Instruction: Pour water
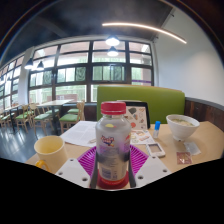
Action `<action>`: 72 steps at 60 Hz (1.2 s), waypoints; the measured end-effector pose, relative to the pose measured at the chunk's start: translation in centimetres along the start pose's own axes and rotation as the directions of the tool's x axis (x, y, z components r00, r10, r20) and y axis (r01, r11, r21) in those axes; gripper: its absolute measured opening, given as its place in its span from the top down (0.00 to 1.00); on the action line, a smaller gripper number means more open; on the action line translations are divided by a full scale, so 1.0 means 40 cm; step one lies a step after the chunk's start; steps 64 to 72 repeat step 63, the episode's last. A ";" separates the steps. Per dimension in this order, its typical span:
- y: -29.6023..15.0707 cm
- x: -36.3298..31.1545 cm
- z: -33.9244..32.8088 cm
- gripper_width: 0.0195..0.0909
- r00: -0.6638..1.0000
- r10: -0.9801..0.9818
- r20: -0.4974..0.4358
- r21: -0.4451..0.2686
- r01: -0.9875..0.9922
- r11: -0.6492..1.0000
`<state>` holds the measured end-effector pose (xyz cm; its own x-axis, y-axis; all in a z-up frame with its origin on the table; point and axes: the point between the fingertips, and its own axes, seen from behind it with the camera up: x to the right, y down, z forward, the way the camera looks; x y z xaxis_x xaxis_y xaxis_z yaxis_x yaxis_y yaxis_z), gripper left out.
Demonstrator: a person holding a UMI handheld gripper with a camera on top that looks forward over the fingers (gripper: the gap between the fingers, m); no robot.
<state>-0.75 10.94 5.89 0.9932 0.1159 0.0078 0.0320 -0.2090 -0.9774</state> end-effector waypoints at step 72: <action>-0.069 0.027 -0.117 0.10 0.998 0.033 0.052 0.190 -0.042 0.981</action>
